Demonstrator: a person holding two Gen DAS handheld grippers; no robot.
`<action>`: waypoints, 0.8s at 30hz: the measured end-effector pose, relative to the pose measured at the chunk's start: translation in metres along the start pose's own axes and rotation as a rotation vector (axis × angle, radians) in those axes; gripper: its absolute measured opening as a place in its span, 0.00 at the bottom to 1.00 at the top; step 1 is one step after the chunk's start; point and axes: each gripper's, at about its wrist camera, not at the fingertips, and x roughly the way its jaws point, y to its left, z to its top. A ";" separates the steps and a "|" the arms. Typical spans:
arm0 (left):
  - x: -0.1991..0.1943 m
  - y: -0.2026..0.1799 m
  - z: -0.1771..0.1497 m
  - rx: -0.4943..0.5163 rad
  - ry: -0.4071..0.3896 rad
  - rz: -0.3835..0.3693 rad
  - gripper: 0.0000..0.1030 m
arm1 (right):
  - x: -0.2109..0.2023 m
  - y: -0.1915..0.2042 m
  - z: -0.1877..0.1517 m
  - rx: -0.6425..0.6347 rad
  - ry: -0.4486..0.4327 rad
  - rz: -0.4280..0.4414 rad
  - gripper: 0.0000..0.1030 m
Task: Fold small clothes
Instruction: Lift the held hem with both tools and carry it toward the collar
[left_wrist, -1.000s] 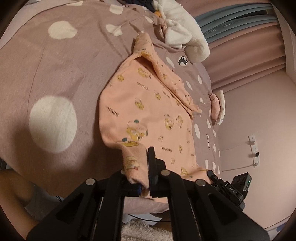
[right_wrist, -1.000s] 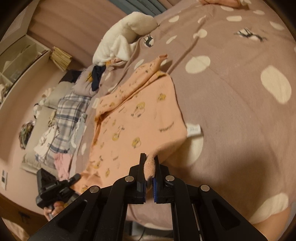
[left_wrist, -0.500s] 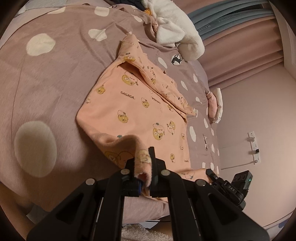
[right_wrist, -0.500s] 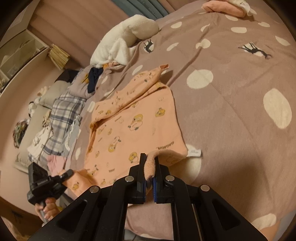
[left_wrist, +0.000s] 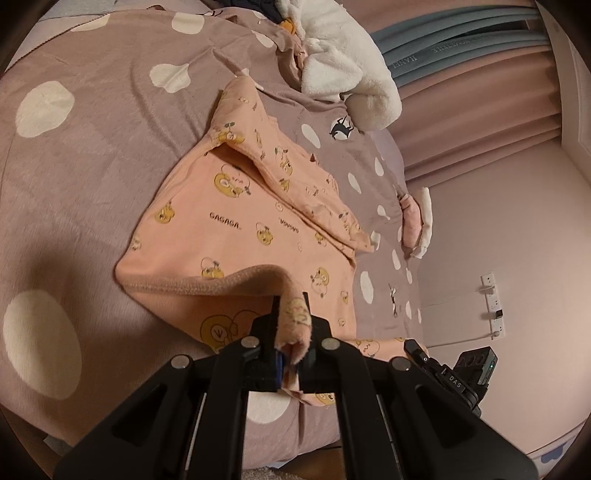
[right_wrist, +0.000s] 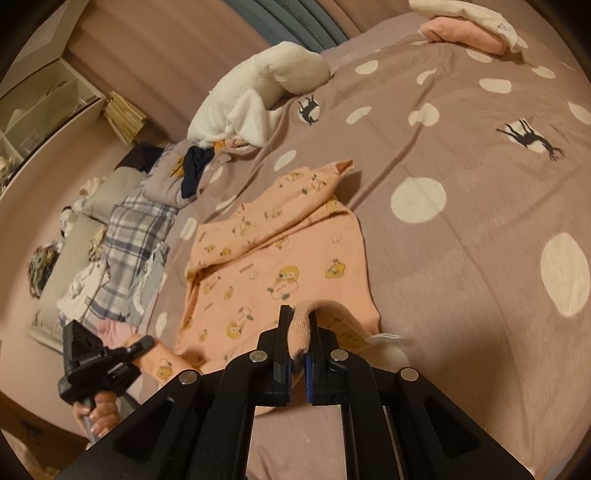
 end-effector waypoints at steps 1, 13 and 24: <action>0.001 0.000 0.003 -0.006 0.000 -0.005 0.01 | 0.000 0.000 0.003 0.000 -0.001 0.003 0.07; 0.005 0.005 0.042 -0.115 -0.063 -0.143 0.01 | 0.012 0.006 0.041 0.019 -0.039 0.048 0.07; 0.008 0.004 0.095 -0.175 -0.146 -0.209 0.01 | 0.042 0.022 0.083 -0.009 -0.027 0.057 0.07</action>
